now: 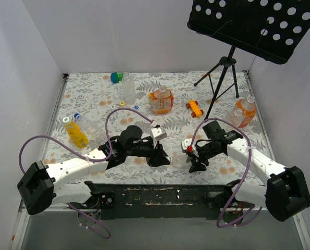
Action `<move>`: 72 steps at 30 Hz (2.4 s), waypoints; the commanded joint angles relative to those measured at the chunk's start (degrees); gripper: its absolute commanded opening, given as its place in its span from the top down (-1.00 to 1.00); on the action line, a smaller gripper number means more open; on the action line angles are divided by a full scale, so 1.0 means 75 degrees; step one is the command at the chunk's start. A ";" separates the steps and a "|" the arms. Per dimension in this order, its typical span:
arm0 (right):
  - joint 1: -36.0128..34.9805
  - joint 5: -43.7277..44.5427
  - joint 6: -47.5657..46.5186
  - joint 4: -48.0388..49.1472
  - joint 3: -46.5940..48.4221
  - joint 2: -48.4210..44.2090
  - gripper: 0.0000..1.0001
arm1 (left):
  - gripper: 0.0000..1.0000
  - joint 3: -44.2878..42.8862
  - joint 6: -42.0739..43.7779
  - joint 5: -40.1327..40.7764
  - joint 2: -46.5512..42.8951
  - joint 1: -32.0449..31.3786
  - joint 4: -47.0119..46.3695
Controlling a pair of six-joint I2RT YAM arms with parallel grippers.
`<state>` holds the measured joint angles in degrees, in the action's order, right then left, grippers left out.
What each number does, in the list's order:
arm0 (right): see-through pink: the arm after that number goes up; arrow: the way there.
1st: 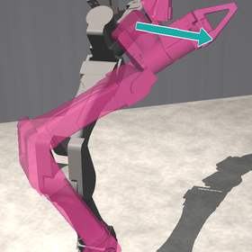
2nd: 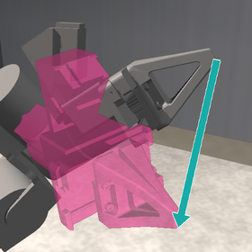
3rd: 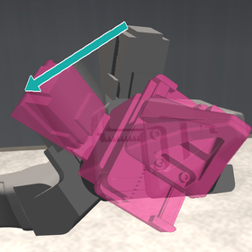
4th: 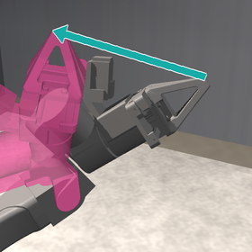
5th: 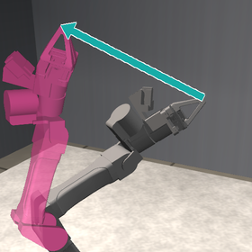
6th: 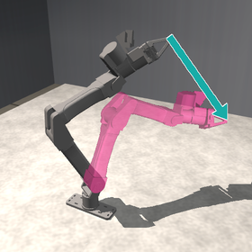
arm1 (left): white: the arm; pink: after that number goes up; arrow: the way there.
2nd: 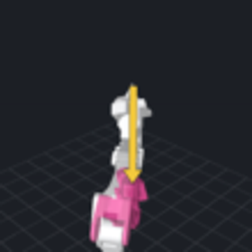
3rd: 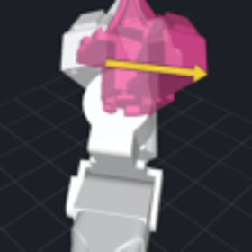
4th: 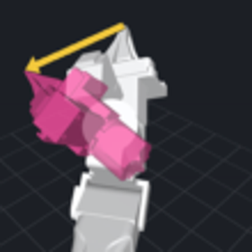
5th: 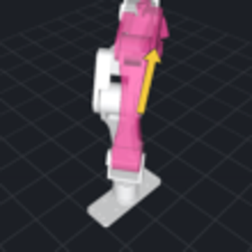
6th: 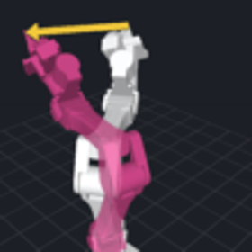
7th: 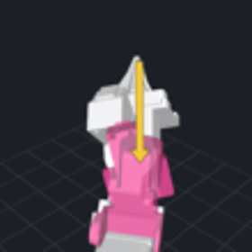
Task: Unscrew the bottle caps
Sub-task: Unscrew the bottle cap from the plastic bottle.
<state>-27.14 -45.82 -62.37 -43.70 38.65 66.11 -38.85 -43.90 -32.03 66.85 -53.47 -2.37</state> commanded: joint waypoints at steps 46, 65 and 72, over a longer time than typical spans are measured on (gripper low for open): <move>-0.0015 -0.0007 -0.0063 -0.0079 0.0014 -0.0025 0.88 | 0.53 -0.0199 -0.7670 0.0861 -0.0534 0.0427 0.1218; -0.0015 -0.0031 -0.0051 -0.0091 0.0014 -0.0072 0.88 | -0.88 -0.0504 -0.3623 0.1061 -0.1822 0.0462 0.2097; -0.0015 -0.0031 -0.0086 -0.0091 0.0014 -0.0107 0.88 | -0.96 0.0023 -0.0068 0.1165 -0.2912 0.0462 0.1934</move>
<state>-27.38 -45.10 -62.85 -43.57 38.57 66.13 -40.62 -63.51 -23.59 48.36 -50.30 12.86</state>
